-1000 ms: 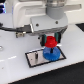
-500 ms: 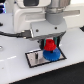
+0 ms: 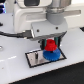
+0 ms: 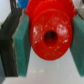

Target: Insert the blue gear onto the right peg, followed by the red gear

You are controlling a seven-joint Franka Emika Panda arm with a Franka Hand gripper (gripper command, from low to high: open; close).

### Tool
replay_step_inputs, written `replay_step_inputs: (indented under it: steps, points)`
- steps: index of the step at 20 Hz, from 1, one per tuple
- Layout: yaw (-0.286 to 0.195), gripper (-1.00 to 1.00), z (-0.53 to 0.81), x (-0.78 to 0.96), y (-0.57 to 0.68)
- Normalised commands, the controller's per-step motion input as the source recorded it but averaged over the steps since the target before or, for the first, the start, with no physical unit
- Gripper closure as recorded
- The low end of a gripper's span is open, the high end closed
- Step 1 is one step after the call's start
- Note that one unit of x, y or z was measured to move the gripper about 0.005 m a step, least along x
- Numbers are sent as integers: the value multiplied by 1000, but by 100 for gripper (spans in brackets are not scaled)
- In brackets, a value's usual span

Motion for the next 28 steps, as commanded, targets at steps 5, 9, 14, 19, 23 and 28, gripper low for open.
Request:
replay_step_inputs:
  steps: [5,9,14,19,23,28]
  points:
    - [0,100,-16,310,110]
    - [0,100,-58,152,59]
    - [0,100,0,84,2]
    - [0,100,260,34,2]
    - [0,100,-110,226,0]
    - [0,100,-9,405,9]
